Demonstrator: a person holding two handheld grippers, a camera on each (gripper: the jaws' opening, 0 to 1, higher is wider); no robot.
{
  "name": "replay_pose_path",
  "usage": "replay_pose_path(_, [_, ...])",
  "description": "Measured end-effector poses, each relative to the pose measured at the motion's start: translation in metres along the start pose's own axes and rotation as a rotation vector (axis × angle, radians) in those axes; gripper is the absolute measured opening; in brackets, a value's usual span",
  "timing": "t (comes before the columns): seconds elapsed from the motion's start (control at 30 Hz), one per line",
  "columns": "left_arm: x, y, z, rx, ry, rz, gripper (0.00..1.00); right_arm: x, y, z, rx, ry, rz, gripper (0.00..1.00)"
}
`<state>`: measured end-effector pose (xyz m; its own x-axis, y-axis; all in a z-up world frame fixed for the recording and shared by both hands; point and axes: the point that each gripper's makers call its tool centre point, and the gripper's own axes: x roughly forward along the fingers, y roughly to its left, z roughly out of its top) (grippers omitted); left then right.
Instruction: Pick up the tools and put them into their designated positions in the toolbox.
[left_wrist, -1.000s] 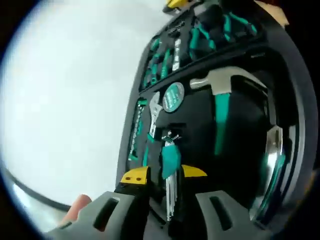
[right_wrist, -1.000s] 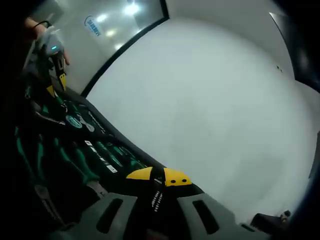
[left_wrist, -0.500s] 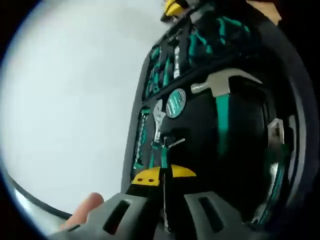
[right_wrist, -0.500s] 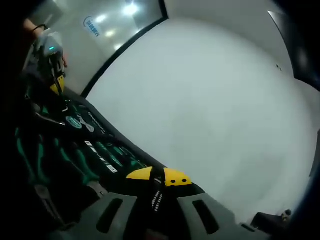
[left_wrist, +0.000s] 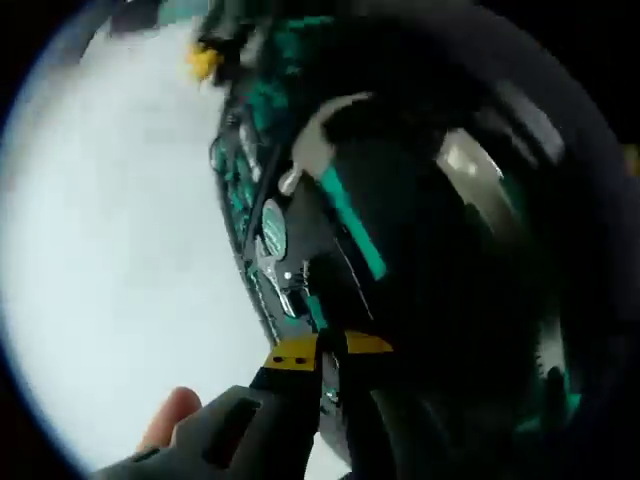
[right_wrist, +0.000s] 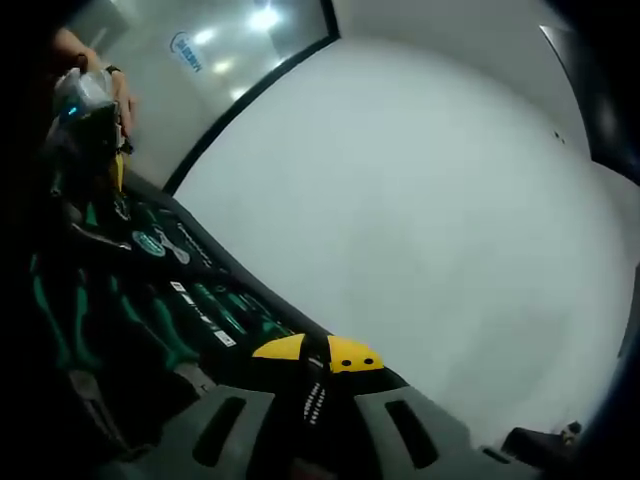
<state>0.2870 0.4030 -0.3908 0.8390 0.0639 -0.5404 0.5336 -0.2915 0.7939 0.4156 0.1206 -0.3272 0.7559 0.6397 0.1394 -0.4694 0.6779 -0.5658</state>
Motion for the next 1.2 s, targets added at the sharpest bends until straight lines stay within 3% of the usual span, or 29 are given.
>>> replay_pose_path(0.07, [0.004,0.003,0.004,0.086,0.017,-0.004,0.02,0.000,0.000,0.000,0.000,0.001,-0.002,0.04])
replay_pose_path(0.1, [0.004,0.004,0.004,0.044,0.016,-0.010,0.03,0.000,0.000,0.000,0.000,-0.001,-0.003,0.04])
replay_pose_path(0.2, [-0.006,0.000,-0.002,-0.216,0.004,-0.069,0.03,-0.001,-0.001,0.000,0.002,0.001,-0.003,0.04])
replay_pose_path(0.33, [-0.033,-0.016,-0.014,-0.405,0.054,-0.188,0.05,-0.001,-0.002,-0.001,0.011,0.001,-0.003,0.04])
replay_pose_path(0.37, [-0.035,-0.010,-0.016,-0.483,0.040,-0.160,0.05,-0.001,-0.002,0.000,0.009,-0.001,-0.003,0.04])
replay_pose_path(0.47, [-0.032,0.020,-0.004,-0.691,-0.047,-0.043,0.05,0.000,-0.001,0.001,0.002,-0.006,-0.001,0.04])
replay_pose_path(0.5, [-0.028,0.024,-0.001,-0.754,-0.054,-0.030,0.04,-0.001,-0.001,0.002,0.002,-0.006,-0.001,0.04])
replay_pose_path(0.57, [-0.018,0.015,-0.013,-0.911,0.055,-0.048,0.02,-0.001,-0.001,0.001,0.007,-0.006,-0.002,0.04])
replay_pose_path(0.6, [-0.009,0.013,-0.016,-0.942,0.060,-0.052,0.02,-0.001,-0.002,0.001,0.009,-0.006,-0.003,0.04])
replay_pose_path(0.67, [0.002,0.020,-0.018,-1.024,0.022,-0.001,0.00,-0.002,-0.002,0.000,0.013,-0.004,-0.004,0.04])
replay_pose_path(0.73, [0.011,0.004,-0.011,-1.078,0.006,-0.084,0.00,-0.002,-0.003,-0.001,0.014,-0.001,-0.004,0.04])
replay_pose_path(0.77, [0.016,0.006,-0.015,-1.130,0.004,-0.045,0.00,-0.002,-0.003,-0.001,0.013,0.000,-0.004,0.05])
replay_pose_path(0.87, [0.018,0.007,-0.015,-1.107,-0.012,-0.017,0.00,-0.002,-0.002,-0.001,0.010,0.001,-0.002,0.05])
replay_pose_path(0.93, [0.020,0.006,-0.018,-1.010,-0.017,0.002,0.00,-0.002,-0.001,-0.001,0.009,0.001,0.000,0.05])
replay_pose_path(1.1, [0.021,0.005,-0.013,-0.930,0.025,0.014,0.00,-0.001,0.005,0.004,-0.007,-0.019,0.016,0.05])
replay_pose_path(1.13, [0.021,-0.002,-0.012,-0.923,0.045,-0.002,0.00,-0.001,0.006,0.003,-0.017,-0.013,0.019,0.05])
replay_pose_path(1.2, [0.020,0.003,-0.013,-0.823,0.038,0.050,0.00,0.000,0.008,0.001,-0.034,0.000,0.023,0.05])
